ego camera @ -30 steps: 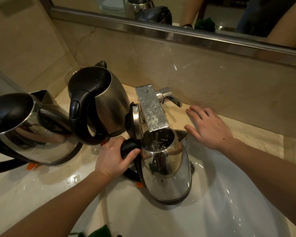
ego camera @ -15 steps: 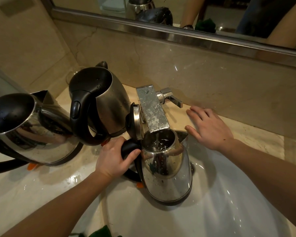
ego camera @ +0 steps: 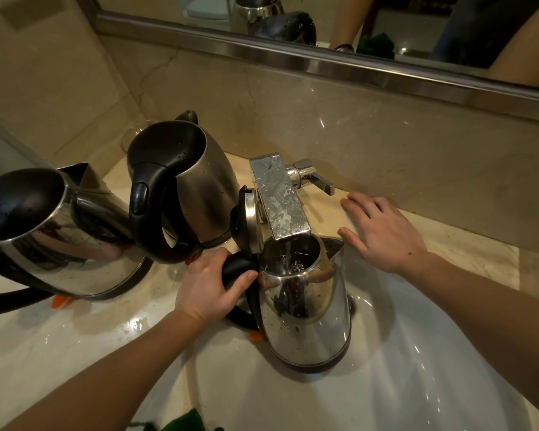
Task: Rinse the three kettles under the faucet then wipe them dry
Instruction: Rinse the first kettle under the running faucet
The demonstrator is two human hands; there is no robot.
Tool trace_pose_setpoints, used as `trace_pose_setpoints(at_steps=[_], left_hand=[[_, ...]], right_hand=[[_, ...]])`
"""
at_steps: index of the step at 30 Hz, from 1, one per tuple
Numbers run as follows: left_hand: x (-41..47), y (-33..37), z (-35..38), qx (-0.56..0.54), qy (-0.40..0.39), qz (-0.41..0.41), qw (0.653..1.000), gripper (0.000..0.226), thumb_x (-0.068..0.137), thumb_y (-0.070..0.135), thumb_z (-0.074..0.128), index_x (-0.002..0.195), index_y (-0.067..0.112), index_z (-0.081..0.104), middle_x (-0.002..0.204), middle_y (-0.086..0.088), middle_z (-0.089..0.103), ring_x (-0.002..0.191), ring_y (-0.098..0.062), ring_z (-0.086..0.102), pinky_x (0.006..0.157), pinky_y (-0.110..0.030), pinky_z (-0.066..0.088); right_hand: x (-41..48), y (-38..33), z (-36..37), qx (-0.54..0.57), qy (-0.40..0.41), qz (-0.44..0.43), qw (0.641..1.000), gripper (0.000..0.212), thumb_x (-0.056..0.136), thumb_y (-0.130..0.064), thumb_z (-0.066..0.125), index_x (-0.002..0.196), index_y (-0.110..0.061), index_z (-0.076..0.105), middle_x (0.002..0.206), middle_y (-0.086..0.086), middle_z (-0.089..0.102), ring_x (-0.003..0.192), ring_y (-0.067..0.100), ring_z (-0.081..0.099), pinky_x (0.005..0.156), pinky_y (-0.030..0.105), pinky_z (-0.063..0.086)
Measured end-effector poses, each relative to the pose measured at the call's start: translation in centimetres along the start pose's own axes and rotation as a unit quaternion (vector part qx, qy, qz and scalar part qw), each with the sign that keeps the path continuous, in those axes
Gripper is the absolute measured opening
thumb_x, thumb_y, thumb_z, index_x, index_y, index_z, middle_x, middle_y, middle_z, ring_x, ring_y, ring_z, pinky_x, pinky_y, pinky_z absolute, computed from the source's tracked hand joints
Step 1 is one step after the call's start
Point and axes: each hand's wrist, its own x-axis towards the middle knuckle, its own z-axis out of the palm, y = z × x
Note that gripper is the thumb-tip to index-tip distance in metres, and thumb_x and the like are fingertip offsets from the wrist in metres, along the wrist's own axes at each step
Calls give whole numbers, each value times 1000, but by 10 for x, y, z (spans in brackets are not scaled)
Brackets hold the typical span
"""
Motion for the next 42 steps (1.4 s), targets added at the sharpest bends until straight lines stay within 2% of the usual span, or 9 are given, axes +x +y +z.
trace_pose_setpoints(at_steps=[7, 15, 25, 32, 37, 42], left_hand=[[0, -1, 1, 1, -3, -2, 1000, 79, 79, 80, 26, 97, 12, 62, 85, -4, 63, 78, -21, 58, 70, -34, 48], [0, -1, 1, 2, 1, 2, 1000, 80, 79, 81, 23, 95, 13, 61, 83, -3, 62, 76, -21, 57, 68, -36, 49], [0, -1, 1, 1, 2, 5, 1000, 69, 81, 74, 33, 95, 13, 62, 82, -3, 62, 75, -21, 58, 67, -34, 48], [0, -1, 1, -1, 0, 3, 1000, 80, 79, 82, 23, 96, 13, 62, 83, -3, 63, 76, -20, 57, 68, -35, 49], [0, -1, 0, -1, 1, 7, 1000, 67, 81, 73, 35, 94, 13, 61, 81, -2, 62, 74, -20, 57, 66, -33, 47], [0, -1, 0, 3, 3, 9, 1000, 68, 81, 73, 34, 94, 12, 62, 81, -3, 62, 74, -20, 56, 66, -32, 46]], right_hand=[[0, -1, 0, -2, 0, 2, 1000, 64, 99, -58, 22, 150, -20, 31, 153, 0, 33, 129, 25, 35, 109, 37, 30], [1, 0, 1, 0, -1, 4, 1000, 70, 96, -61, 15, 148, -19, 35, 150, 2, 37, 126, 26, 38, 108, 39, 33], [1, 0, 2, -5, 1, 3, 1000, 68, 97, -59, 19, 147, -17, 37, 149, 3, 39, 124, 26, 39, 107, 39, 33], [1, 0, 2, -2, 0, 4, 1000, 69, 97, -60, 17, 147, -17, 37, 149, 4, 39, 123, 27, 40, 106, 40, 35], [1, -1, 1, -2, 0, 2, 1000, 70, 96, -60, 15, 147, -17, 37, 149, 4, 39, 124, 27, 39, 106, 40, 35], [1, 0, 2, -4, 2, 1, 1000, 69, 97, -60, 16, 147, -17, 36, 150, 4, 39, 123, 26, 38, 106, 39, 35]])
